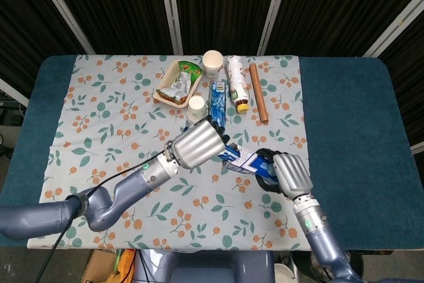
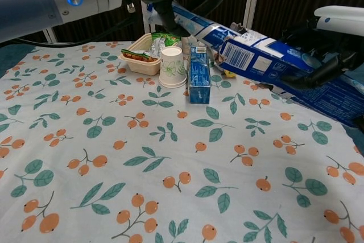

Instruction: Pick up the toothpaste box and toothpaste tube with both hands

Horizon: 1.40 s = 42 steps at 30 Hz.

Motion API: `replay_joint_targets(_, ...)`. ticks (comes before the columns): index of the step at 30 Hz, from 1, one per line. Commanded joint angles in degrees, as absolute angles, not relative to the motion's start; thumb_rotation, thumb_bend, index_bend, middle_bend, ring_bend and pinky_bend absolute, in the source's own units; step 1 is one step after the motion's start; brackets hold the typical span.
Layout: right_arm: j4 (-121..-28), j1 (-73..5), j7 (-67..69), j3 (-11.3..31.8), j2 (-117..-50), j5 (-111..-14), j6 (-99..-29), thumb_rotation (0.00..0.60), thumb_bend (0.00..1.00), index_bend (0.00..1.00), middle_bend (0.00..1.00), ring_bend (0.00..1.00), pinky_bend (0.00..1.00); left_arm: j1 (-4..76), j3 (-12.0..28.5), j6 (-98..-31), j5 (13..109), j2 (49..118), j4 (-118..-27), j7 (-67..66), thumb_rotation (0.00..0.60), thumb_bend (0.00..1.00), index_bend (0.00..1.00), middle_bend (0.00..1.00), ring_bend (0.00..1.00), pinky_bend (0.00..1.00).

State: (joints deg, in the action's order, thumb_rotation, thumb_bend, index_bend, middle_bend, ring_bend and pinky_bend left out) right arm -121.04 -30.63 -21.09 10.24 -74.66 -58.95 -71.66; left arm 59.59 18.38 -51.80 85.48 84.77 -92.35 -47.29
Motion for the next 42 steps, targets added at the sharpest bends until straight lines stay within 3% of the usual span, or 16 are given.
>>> replay_joint_targets(1,-121.49,-29.30,-17.77,11.20,-74.18,-60.15,-73.19,0.600,0.41,0.44,0.51,0.45,0.45,62.74,19.31,-52.29,88.51,86.83,-90.62,-49.82,0.600,0.37,0.64,0.64,0.59,0.66)
replay_joint_targets(8,-122.26,-25.92,-6.77,13.42,-74.21,-63.33,-76.17,0.600,0.41,0.44,0.51,0.45,0.45,66.04,21.44,-56.33,90.98,90.37,-88.62,-52.58,0.600,0.09,0.42,0.39,0.36,0.49)
replay_joint_targets(11,-122.80,-24.28,-2.11,14.05,-74.23,-64.60,-77.49,0.600,0.41,0.44,0.51,0.45,0.45,67.27,22.85,-58.41,91.44,91.82,-88.18,-53.83,0.600,0.02,0.36,0.32,0.32,0.46)
replay_joint_targets(26,-125.14,-19.29,16.82,18.43,-71.41,-62.50,-77.58,0.600,0.41,0.44,0.51,0.45,0.45,67.89,25.90,-63.31,90.17,91.20,-93.51,-52.69,0.600,0.02,0.31,0.28,0.30,0.45)
replay_joint_targets(28,-124.54,-18.86,18.39,18.73,-71.31,-62.91,-77.62,0.600,0.41,0.44,0.51,0.45,0.45,67.10,25.73,-64.35,90.41,90.19,-94.64,-52.01,0.600,0.01,0.27,0.26,0.29,0.45)
replay_joint_targets(33,-123.81,-18.39,19.83,18.71,-71.12,-63.30,-77.14,0.600,0.41,0.44,0.51,0.45,0.45,66.22,25.43,-64.37,90.23,87.64,-94.82,-51.92,0.600,0.00,0.03,0.10,0.17,0.32)
replay_joint_targets(36,-123.61,-18.20,19.99,18.54,-71.28,-63.46,-77.06,0.600,0.41,0.44,0.51,0.45,0.45,65.95,25.67,-65.03,89.94,87.14,-95.57,-51.48,0.600,0.00,0.00,0.05,0.12,0.27)
replay_joint_targets(42,-123.42,-17.77,21.42,18.71,-71.61,-63.75,-76.83,0.600,0.41,0.44,0.51,0.45,0.45,65.79,26.01,-67.16,89.78,87.63,-96.57,-50.29,0.600,0.00,0.00,0.04,0.12,0.26)
